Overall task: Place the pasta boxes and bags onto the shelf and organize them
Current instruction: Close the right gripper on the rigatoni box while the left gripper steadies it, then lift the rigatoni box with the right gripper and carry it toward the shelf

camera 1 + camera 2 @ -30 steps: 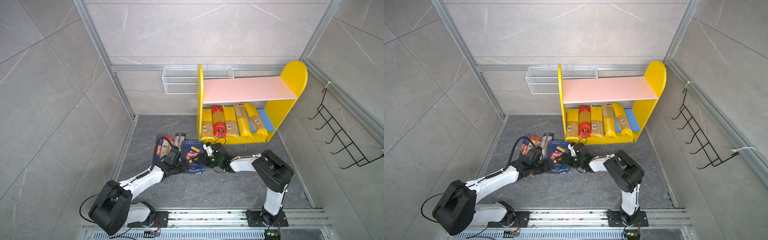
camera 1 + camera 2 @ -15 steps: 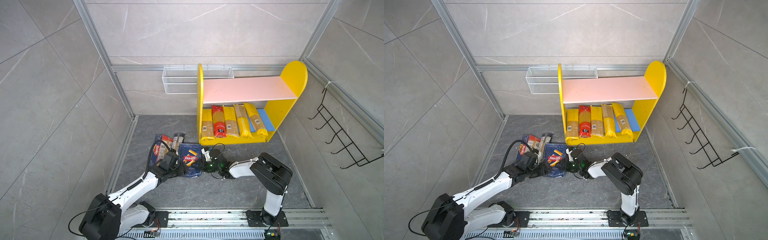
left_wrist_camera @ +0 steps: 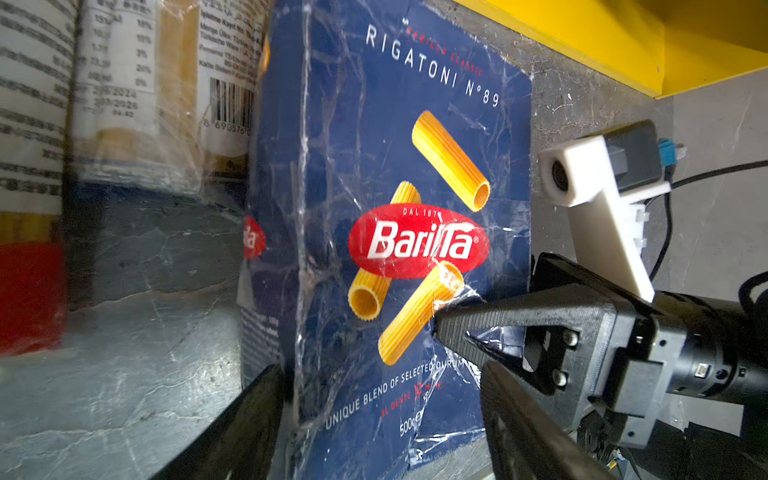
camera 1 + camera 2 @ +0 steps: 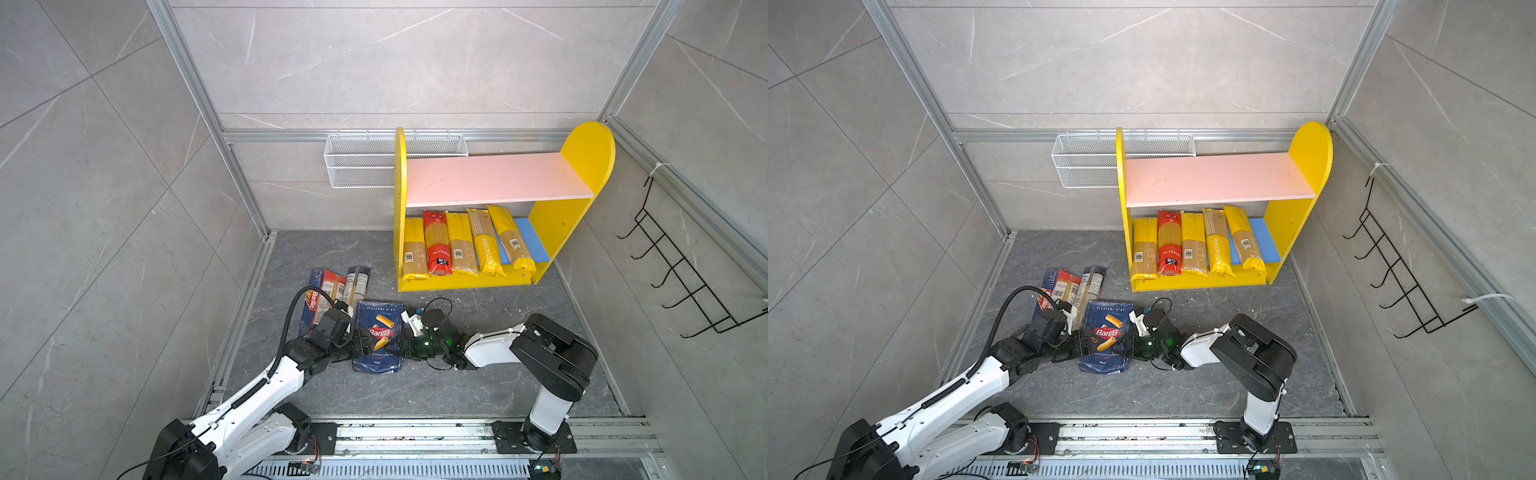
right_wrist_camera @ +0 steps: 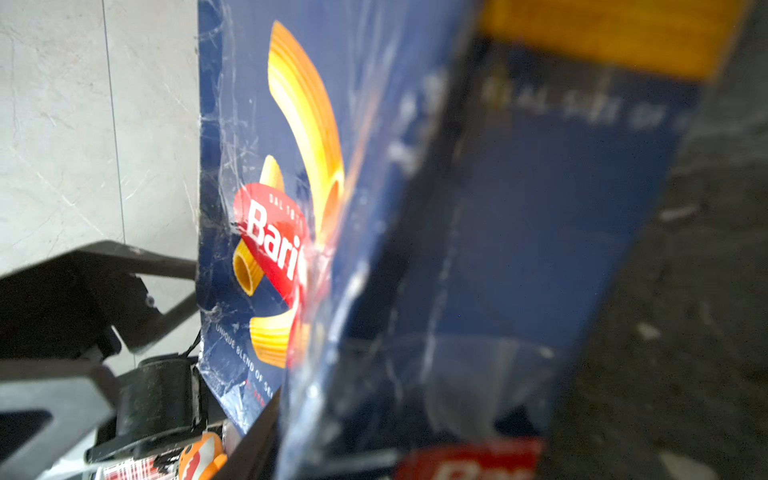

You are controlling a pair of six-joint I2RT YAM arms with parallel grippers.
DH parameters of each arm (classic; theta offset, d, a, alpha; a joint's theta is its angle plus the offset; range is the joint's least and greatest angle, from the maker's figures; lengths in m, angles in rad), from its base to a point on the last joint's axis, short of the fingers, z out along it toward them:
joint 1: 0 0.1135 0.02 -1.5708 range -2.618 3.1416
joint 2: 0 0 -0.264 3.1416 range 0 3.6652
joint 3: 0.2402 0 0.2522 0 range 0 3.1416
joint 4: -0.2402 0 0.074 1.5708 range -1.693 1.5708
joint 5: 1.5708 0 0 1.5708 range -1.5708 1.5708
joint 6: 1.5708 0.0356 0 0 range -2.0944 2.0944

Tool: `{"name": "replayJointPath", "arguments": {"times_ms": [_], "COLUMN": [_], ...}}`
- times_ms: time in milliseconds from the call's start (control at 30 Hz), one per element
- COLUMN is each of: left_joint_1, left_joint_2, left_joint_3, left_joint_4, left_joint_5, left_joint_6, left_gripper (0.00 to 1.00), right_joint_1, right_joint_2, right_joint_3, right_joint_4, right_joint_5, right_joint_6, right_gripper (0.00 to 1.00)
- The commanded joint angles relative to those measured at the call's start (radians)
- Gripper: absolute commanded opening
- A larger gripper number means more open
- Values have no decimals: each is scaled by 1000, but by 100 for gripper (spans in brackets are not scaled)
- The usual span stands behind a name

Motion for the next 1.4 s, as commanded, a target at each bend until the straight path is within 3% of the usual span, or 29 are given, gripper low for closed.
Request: {"name": "replayJointPath", "arguments": {"times_ms": [0,400,933,1000,1067,1367], "left_joint_1": [-8,-7,-7,-5,-6,-5], "left_joint_2": [-33,-105,-95,-106,-122,-179], "left_joint_3": [70,123,144,156,164,218], "left_joint_4": [-32,-161,-176,-196,-219,-301], "left_joint_5": [-45,-128,-148,-157,-169,-220], "left_joint_6": [-17,-16,-17,-9,-5,13], "left_gripper": [77,77,78,84,100,100], "right_joint_1": [2,-41,-49,-49,-49,-49], "right_joint_2": [-43,-175,-391,-430,-471,-668], "right_joint_3": [-29,-41,-46,-43,-39,24], "right_joint_4": [72,-35,-209,-256,-304,-585], "right_joint_5": [-96,-116,-133,-130,-129,-94], "right_joint_6": [9,-30,-61,-73,-85,-167], "right_gripper": [36,31,28,28,28,29]}}
